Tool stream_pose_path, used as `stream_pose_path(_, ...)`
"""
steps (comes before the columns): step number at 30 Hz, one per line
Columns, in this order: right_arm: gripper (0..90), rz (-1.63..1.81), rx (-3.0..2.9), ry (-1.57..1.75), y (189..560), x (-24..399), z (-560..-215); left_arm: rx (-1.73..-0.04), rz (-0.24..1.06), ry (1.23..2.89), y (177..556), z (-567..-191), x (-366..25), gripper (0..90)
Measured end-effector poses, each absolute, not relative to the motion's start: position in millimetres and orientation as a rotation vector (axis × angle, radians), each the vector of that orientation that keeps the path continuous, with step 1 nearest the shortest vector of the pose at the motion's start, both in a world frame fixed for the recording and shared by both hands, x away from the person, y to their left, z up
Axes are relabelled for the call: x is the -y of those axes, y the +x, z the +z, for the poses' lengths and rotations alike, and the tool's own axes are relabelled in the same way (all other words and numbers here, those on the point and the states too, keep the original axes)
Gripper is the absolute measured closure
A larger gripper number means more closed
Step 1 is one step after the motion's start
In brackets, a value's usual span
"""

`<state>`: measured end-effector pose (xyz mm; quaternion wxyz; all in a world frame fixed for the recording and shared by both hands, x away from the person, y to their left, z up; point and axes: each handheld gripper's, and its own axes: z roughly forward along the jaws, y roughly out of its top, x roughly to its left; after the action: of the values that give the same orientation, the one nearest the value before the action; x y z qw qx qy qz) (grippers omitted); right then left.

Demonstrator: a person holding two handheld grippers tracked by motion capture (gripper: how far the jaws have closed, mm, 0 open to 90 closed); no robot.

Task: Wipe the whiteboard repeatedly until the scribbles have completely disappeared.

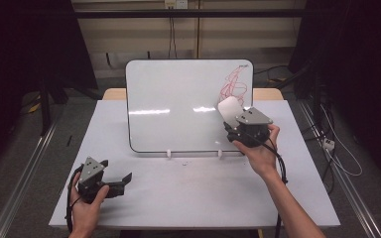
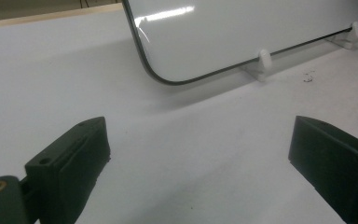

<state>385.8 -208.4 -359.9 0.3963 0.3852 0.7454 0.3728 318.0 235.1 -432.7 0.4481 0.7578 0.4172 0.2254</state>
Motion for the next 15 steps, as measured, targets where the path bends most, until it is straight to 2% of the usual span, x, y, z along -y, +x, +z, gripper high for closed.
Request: stream_pose_path(15,31.2,0.894,-1.855,0.938,410.5,204.1,-335.8,-1.026,0.568,1.901,319.8,-433.3,-232.5,5.0)
